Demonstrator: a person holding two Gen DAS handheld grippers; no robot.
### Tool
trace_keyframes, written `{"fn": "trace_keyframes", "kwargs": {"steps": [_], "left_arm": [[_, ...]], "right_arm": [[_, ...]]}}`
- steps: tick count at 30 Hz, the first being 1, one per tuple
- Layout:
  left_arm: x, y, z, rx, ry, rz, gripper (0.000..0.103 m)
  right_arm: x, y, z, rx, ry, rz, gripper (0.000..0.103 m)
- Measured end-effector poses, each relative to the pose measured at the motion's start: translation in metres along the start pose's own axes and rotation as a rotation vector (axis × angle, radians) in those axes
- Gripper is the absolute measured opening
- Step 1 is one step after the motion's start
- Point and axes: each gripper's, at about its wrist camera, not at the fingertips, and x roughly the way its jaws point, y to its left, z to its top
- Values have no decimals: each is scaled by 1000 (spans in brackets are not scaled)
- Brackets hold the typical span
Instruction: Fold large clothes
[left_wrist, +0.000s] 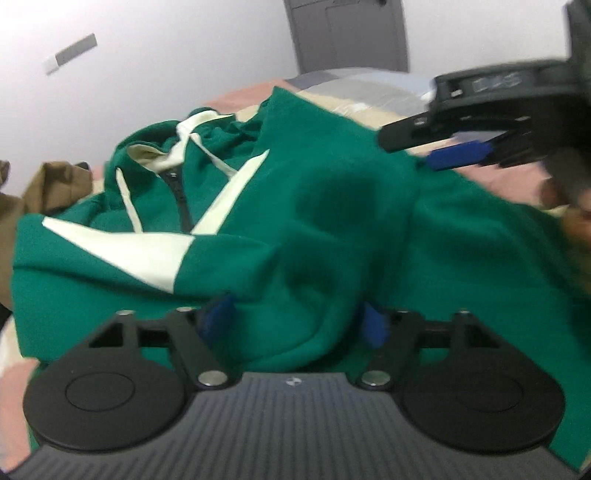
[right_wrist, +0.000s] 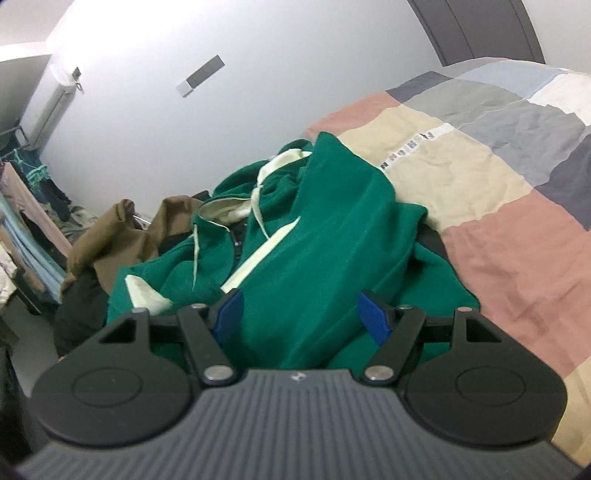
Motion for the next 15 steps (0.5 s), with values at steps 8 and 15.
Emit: {"fn": "trace_keyframes", "kwargs": {"steps": [8, 15], "left_arm": [[-56, 72, -49, -364, -97, -79, 82], [-42, 173, -95, -819, -206, -36, 82]], "right_arm": [[-1, 10, -1, -1, 32, 50, 71], [5, 23, -17, -90, 122, 49, 71]]}}
